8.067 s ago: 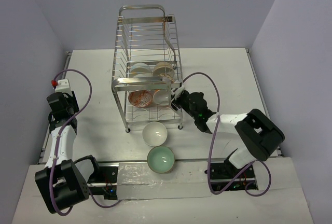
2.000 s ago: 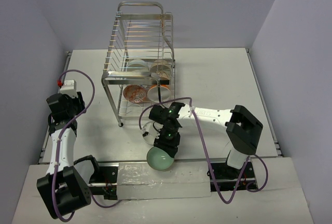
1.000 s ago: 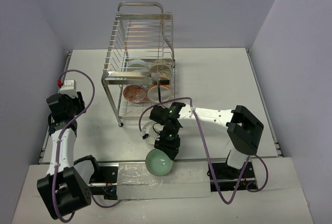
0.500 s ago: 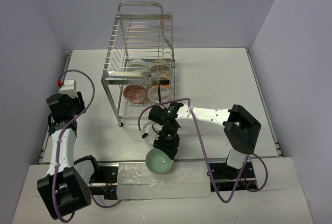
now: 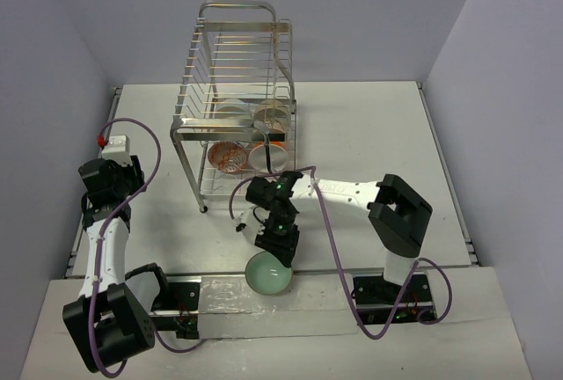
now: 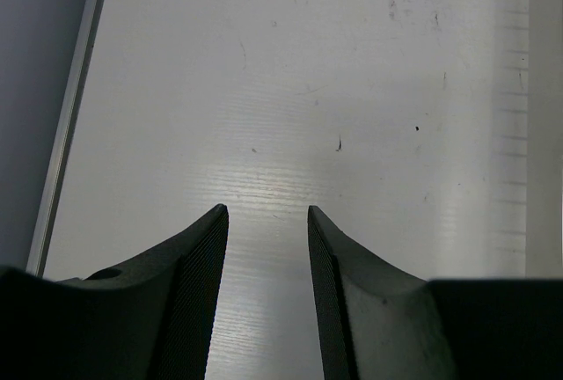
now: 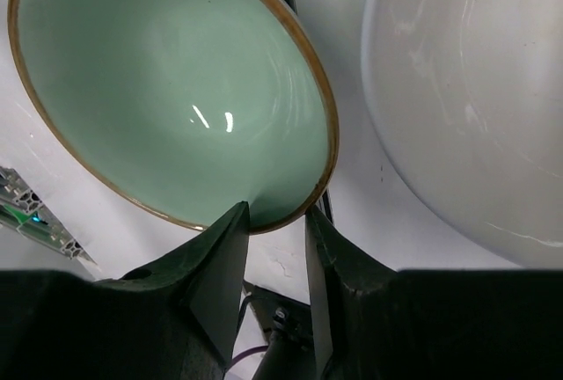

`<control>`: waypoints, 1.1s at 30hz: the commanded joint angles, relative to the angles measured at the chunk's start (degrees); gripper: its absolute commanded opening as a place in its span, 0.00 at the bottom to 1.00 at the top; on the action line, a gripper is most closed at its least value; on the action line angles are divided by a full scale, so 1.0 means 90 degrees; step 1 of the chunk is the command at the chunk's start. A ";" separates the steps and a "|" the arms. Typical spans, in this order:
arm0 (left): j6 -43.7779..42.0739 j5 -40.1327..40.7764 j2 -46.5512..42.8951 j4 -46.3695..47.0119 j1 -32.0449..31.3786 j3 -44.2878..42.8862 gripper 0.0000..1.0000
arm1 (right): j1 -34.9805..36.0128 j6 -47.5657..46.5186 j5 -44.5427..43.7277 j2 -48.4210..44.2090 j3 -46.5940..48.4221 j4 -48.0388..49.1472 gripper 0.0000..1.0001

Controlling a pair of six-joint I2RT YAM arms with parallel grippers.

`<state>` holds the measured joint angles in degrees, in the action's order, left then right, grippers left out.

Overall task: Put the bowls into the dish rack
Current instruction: Pick up the bowl from the center of the board.

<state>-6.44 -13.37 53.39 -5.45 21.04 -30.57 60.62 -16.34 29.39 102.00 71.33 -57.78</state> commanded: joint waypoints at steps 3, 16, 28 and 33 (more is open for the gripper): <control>-0.0027 -0.0233 -0.0063 0.0088 0.0045 -0.0129 0.46 | 0.0003 0.0057 0.0114 0.0288 0.0239 0.0307 0.37; -0.0017 -0.0292 -0.0072 0.0079 0.0036 -0.0139 0.46 | 0.0012 0.0048 0.0036 -0.0122 -0.0094 0.0248 0.04; -0.0007 -0.0312 -0.0102 0.0069 0.0036 -0.0139 0.46 | -0.0017 0.0067 -0.0579 -0.0707 -0.0172 0.0063 0.00; -0.0007 -0.0321 -0.0102 0.0049 0.0036 -0.0149 0.46 | -0.0134 -0.0050 -0.0999 -0.1107 -0.0317 -0.0201 0.00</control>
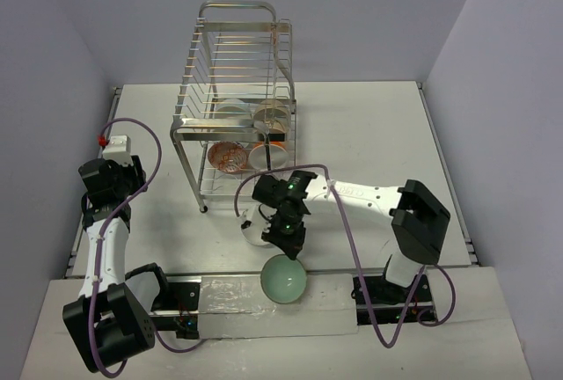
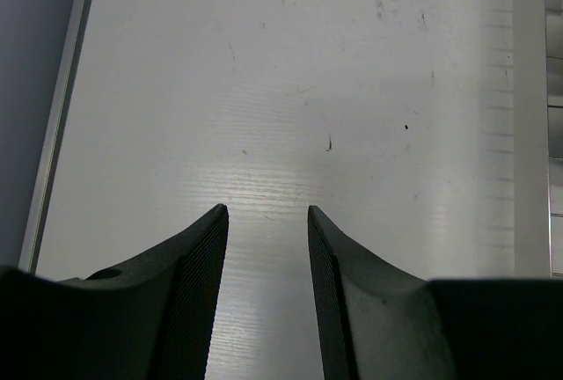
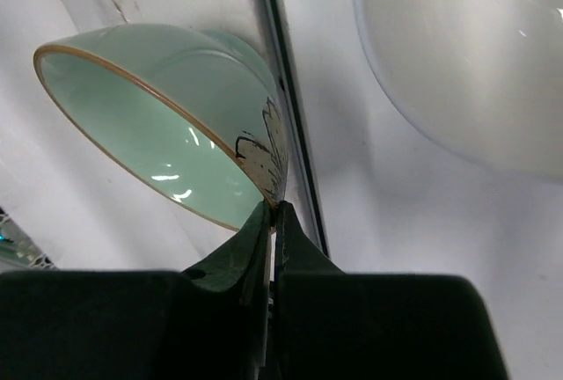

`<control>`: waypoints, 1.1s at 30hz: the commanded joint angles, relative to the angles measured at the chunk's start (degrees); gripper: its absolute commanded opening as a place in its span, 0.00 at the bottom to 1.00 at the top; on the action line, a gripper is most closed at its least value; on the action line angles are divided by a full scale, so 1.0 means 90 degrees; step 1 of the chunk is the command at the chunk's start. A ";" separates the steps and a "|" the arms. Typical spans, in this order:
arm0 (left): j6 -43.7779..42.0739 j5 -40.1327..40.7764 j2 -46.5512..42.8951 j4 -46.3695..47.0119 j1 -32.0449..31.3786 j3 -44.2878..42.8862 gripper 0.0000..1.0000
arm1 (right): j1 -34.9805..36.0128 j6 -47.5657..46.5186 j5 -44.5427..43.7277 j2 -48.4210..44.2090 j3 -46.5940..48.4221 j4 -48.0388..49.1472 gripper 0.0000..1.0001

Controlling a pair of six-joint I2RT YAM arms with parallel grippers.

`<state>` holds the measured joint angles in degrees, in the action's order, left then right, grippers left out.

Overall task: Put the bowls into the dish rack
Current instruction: Pick up the bowl from the center of the board, then place the bowl at the center of the board.

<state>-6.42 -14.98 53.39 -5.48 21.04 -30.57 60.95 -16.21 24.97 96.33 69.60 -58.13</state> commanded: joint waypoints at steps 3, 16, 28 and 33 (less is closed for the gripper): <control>-0.0010 -0.0152 -0.0141 0.0042 0.0036 -0.0158 0.46 | -0.0384 -0.0084 -0.0665 -0.0752 -0.0272 -0.0211 0.00; -0.0010 -0.0259 -0.0150 0.0032 0.0045 -0.0139 0.46 | -0.2552 -0.0826 -0.0782 -0.0812 -0.0489 -0.0289 0.00; -0.0020 -0.0366 -0.0131 0.0013 0.0036 -0.0149 0.46 | -0.3832 -0.1187 -0.0548 0.0458 0.0625 -0.0387 0.00; -0.0020 -0.0405 -0.0102 0.0013 0.0036 -0.0149 0.46 | -0.3823 -0.1412 -0.0196 0.0283 0.0558 -0.0641 0.00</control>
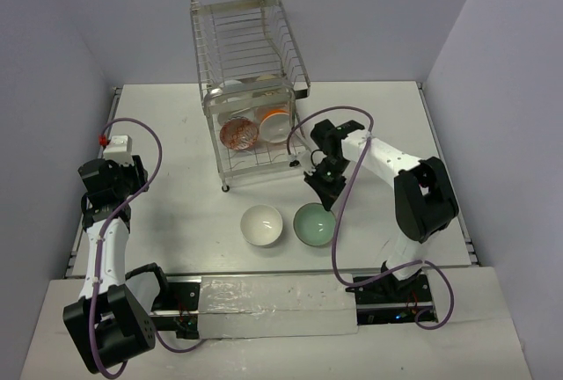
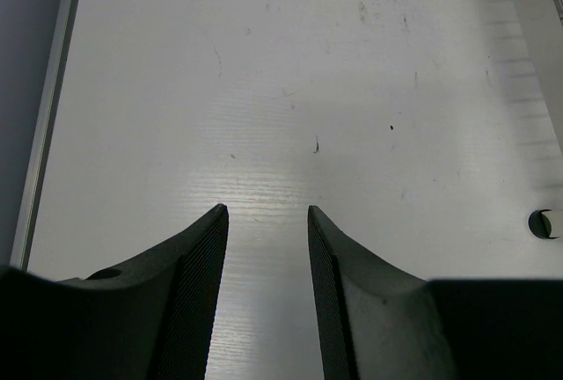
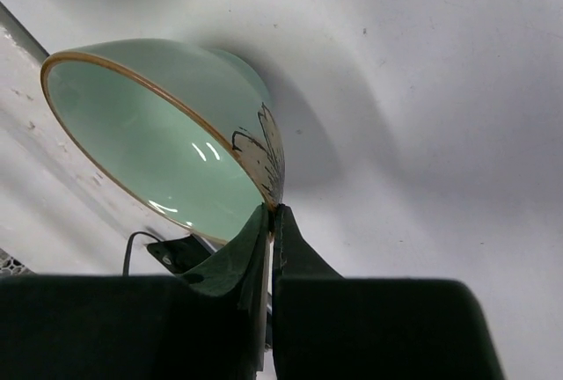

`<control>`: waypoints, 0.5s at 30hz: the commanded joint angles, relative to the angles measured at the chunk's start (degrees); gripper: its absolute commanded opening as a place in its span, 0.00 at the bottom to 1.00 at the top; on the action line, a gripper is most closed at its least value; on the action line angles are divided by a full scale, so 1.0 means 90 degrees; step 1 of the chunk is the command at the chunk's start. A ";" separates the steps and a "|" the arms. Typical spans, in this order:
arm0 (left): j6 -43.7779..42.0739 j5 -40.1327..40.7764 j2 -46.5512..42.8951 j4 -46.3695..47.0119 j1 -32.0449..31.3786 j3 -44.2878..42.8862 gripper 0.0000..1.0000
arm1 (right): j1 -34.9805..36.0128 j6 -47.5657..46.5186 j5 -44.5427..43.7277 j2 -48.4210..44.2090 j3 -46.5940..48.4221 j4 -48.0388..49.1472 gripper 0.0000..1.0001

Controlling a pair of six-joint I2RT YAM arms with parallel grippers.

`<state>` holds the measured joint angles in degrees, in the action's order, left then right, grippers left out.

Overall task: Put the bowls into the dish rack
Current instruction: Place the bowl at the center of the board.

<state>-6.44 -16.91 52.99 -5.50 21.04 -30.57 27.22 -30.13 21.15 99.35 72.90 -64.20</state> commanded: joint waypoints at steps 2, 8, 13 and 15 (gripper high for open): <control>-0.0008 -0.0211 -0.0048 0.0015 0.0036 -0.0149 0.46 | -0.0076 0.0096 0.0267 -0.0199 0.0065 -0.0014 0.00; -0.0017 -0.0221 -0.0038 0.0025 0.0036 -0.0149 0.46 | -0.0027 -0.0060 0.0306 -0.0472 -0.0453 -0.0083 0.00; -0.0017 -0.0192 -0.0029 0.0015 0.0036 -0.0149 0.46 | -0.0017 -0.0080 0.0453 -0.0804 -0.0756 -0.0112 0.14; -0.0037 -0.0192 -0.0048 0.0015 0.0036 -0.0139 0.46 | -0.0027 -0.0041 0.0424 -0.0911 -0.0844 -0.0034 0.19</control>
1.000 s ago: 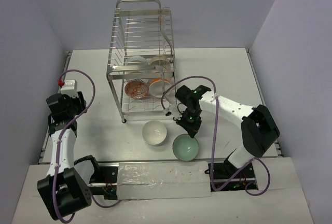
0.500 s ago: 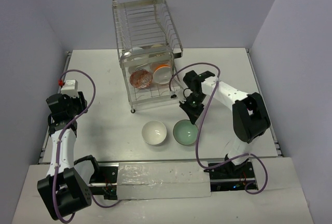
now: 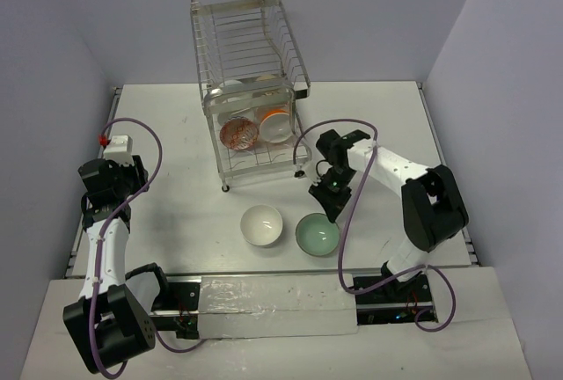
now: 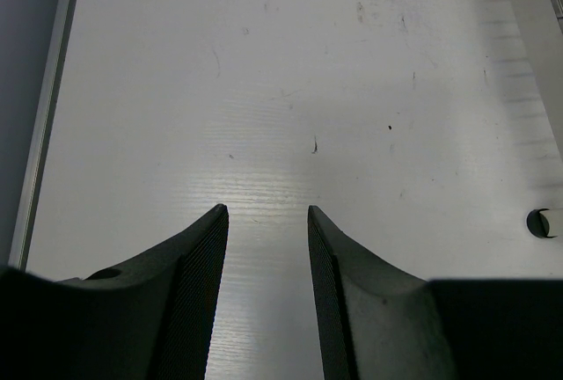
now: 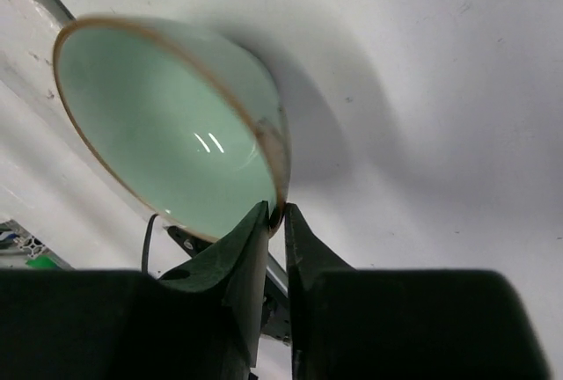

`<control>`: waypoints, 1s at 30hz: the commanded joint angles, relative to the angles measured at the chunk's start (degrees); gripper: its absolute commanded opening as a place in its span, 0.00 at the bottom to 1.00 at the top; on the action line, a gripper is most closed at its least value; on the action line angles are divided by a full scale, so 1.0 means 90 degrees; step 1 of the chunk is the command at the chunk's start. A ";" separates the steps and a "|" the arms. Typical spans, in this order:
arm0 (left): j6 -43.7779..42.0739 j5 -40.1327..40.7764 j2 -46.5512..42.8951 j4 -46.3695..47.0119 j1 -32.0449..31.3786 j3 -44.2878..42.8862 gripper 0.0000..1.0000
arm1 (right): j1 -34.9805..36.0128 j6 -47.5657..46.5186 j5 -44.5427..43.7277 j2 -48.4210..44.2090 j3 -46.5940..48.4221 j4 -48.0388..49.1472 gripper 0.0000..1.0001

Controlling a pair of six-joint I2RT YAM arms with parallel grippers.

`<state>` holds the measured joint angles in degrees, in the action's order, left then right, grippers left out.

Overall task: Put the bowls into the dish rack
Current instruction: Place the bowl at the center of the board.

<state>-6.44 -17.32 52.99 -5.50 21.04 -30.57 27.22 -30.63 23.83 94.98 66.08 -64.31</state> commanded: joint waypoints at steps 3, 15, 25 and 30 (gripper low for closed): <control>-0.0017 -0.0146 -0.0038 0.0015 0.0036 -0.0158 0.46 | -0.0027 0.0064 0.0106 -0.0436 -0.0135 0.0007 0.22; -0.0027 -0.0165 -0.0048 0.0025 0.0036 -0.0139 0.46 | -0.0017 0.0815 -0.0040 -0.0699 -0.0350 0.0651 0.39; -0.0027 -0.0204 -0.0058 0.0005 0.0036 -0.0149 0.46 | -0.0036 0.1040 -0.0100 -0.0827 -0.0741 0.1081 0.45; -0.0017 -0.0185 -0.0038 -0.0004 0.0036 -0.0158 0.46 | -0.0036 0.0924 0.0086 -0.0690 -0.0907 0.1081 0.45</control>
<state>-6.44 -17.78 52.99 -5.50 21.04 -30.57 27.16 -21.93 23.44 88.60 58.43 -56.01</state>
